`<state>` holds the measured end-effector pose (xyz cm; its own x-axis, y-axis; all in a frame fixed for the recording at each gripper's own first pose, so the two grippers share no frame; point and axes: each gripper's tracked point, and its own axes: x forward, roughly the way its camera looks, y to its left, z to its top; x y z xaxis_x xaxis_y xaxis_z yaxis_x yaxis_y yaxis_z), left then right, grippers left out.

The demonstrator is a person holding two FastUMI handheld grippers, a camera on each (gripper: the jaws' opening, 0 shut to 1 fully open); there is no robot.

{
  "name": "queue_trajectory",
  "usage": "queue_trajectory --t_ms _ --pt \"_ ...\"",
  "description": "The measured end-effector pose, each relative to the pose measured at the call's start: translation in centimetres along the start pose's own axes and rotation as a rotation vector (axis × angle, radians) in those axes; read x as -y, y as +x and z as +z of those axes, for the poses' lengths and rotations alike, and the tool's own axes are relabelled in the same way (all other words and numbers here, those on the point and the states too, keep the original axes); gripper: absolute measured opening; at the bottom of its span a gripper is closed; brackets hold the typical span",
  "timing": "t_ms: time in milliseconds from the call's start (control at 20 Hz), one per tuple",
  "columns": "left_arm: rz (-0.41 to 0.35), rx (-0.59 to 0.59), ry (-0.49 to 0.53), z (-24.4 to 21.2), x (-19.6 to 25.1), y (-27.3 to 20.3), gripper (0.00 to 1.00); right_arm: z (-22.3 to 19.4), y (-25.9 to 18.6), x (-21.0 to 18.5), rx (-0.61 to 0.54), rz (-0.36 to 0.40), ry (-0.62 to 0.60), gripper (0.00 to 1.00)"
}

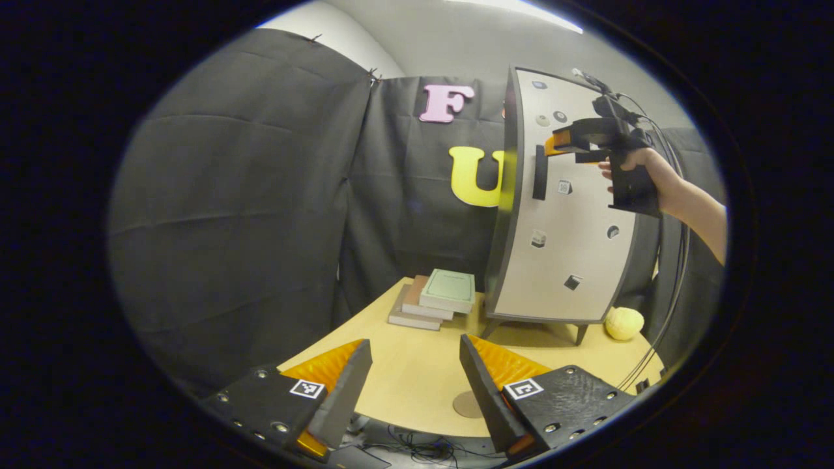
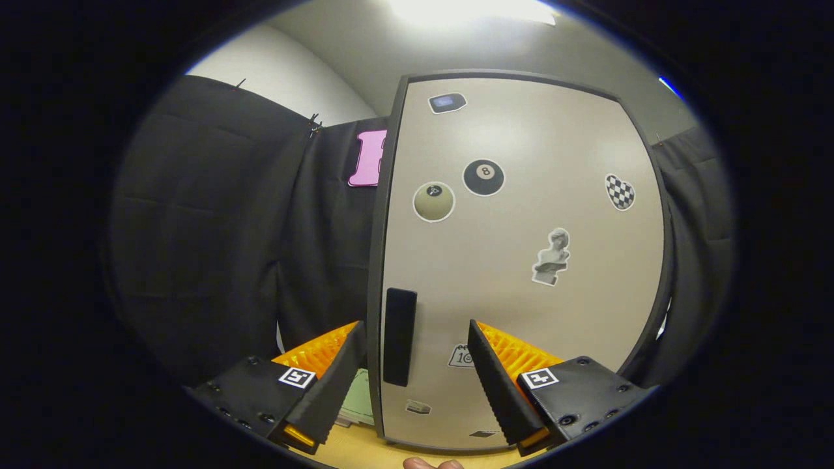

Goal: Open the cabinet door with the right hand, grasp the bottle in the cabinet with the left hand and place it on the coaster, then close the cabinet door with the right hand.

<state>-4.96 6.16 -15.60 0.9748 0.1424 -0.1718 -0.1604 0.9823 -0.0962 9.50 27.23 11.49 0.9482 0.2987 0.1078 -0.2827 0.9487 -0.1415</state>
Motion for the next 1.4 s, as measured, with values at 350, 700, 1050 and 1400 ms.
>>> queue_trajectory --t_ms 350,700,1050,1400 --pt "0.027 -0.023 -0.014 -0.9 -1.9 0.9 0.84 -0.8 3.4 -0.6 -0.034 -0.052 -0.02 0.98" --pt "0.03 -0.022 -0.01 -0.6 -2.9 1.9 0.82 -2.3 5.6 -0.9 -0.094 -0.091 -0.006 0.78" --pt "0.004 -0.006 -0.052 0.7 -2.8 2.4 0.82 -2.5 5.8 -1.5 -0.124 -0.085 0.052 0.31" --pt "0.02 -0.014 -0.061 0.0 -3.0 1.3 0.82 -2.7 5.4 -1.6 -0.158 -0.012 0.082 0.22"
